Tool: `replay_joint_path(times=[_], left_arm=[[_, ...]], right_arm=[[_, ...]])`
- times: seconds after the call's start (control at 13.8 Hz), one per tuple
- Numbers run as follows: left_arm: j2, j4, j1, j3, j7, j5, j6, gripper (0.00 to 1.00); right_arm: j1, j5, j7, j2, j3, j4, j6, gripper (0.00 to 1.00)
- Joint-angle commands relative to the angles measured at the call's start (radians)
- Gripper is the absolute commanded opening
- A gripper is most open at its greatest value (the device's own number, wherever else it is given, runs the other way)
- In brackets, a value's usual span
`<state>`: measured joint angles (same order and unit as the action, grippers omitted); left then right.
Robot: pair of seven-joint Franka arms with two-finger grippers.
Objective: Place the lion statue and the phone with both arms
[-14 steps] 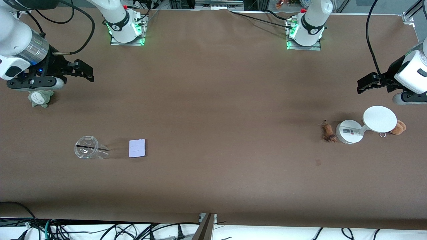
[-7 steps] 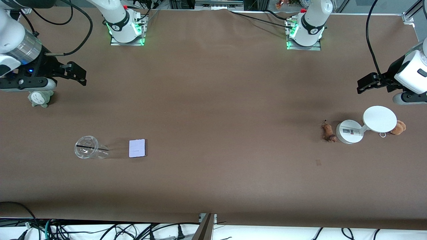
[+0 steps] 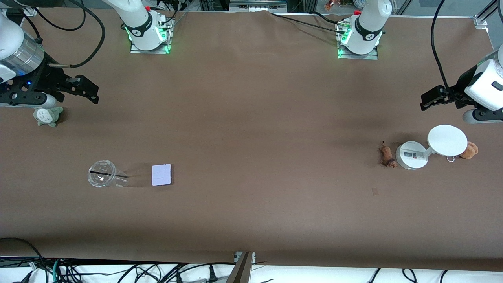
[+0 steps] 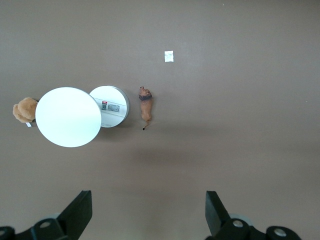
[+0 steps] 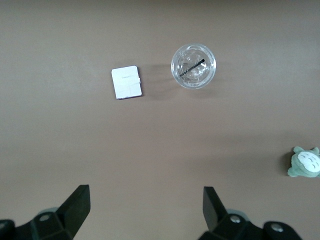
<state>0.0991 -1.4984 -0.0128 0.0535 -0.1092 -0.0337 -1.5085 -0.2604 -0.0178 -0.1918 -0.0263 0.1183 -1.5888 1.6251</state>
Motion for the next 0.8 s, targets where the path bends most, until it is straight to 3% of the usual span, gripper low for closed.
replay_joint_path(times=[0.0, 0.72], left_arm=[[0.011, 0.027, 0.004, -0.001, -0.007, 0.003, 0.014, 1.0], [0.011, 0.027, 0.002, -0.001, -0.007, 0.005, 0.014, 1.0]], right_arm=[[0.018, -0.002, -0.018, -0.011, -0.017, 0.015, -0.025, 1.0], [0.024, -0.002, 0.048, -0.012, -0.014, 0.016, -0.008, 1.0]])
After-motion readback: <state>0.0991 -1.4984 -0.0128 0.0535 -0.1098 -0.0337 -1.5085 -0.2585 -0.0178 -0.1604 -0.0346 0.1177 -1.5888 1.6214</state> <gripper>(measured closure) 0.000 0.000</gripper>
